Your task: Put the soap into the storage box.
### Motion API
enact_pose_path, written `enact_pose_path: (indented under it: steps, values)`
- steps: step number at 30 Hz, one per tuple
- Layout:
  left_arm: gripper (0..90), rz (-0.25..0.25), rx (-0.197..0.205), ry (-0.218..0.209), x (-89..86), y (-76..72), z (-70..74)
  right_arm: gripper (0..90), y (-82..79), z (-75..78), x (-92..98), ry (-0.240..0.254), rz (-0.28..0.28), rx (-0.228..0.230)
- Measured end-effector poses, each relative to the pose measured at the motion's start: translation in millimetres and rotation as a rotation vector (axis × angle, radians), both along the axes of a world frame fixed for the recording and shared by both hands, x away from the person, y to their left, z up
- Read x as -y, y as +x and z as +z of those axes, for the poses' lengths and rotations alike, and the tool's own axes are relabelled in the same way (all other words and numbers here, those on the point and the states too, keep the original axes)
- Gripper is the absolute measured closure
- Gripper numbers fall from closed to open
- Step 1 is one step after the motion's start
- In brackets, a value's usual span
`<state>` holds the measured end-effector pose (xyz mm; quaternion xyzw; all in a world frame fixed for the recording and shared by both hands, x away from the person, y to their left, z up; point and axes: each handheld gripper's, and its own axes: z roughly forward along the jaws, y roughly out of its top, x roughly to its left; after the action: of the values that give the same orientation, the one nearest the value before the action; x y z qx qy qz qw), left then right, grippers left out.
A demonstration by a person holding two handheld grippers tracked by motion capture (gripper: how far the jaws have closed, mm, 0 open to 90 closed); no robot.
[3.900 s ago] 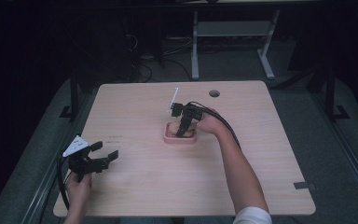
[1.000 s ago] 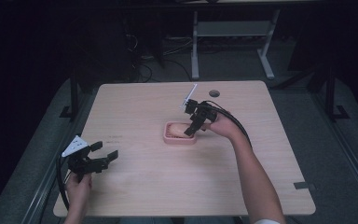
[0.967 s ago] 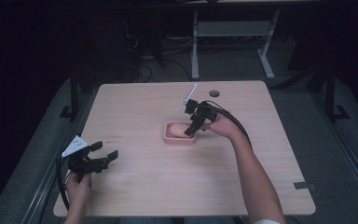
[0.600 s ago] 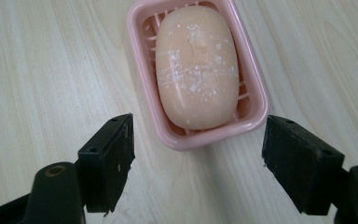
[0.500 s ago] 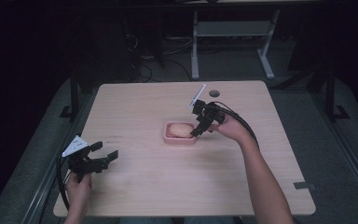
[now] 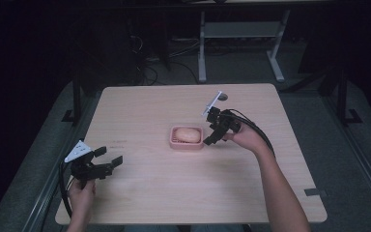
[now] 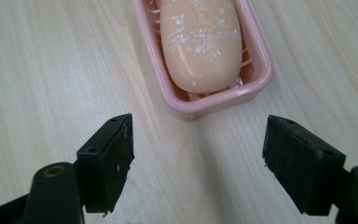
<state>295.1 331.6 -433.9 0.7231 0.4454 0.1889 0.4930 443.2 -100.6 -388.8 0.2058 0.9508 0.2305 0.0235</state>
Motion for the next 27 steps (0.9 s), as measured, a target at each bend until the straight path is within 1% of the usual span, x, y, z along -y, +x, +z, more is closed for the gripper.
enact_pose_path:
  steps: [4, 7, 9, 12, 19, 21, 25, 27]
  values:
    - [14.2, -0.001, -0.001, 0.002, 0.4, 0.1, -0.2, 24.2, -5.0, -1.1, 7.0, 0.006, -0.008, 0.000]
    - [14.2, 0.000, 0.000, 0.001, 0.7, 0.2, -0.2, 24.1, -6.9, -2.2, 9.6, -0.005, -0.011, -0.008]
    - [14.2, 0.000, -0.001, 0.001, 0.7, 0.0, -0.2, 24.3, -10.8, -2.0, 14.9, 0.007, -0.013, 0.005]
    - [14.2, 0.001, -0.001, 0.004, 0.6, 0.0, -0.2, 24.3, -13.6, -2.5, 20.6, 0.020, -0.021, 0.007]
    - [14.2, 0.000, -0.001, 0.004, 0.3, 0.0, -0.1, 24.3, -19.5, -6.2, 30.9, 0.023, -0.037, -0.001]
    - [14.2, 0.001, 0.000, 0.004, 0.4, 0.0, -0.2, 24.3, -22.6, -8.3, 35.6, 0.031, -0.042, 0.001]
    - [14.2, 0.001, -0.001, 0.002, 0.9, 0.0, -0.3, 24.3, -25.9, -10.4, 40.8, 0.019, -0.050, -0.012]
    - [14.2, -0.001, 0.000, 0.001, 1.0, -0.1, -0.3, 24.5, -28.3, -10.7, 43.6, 0.028, -0.050, 0.006]
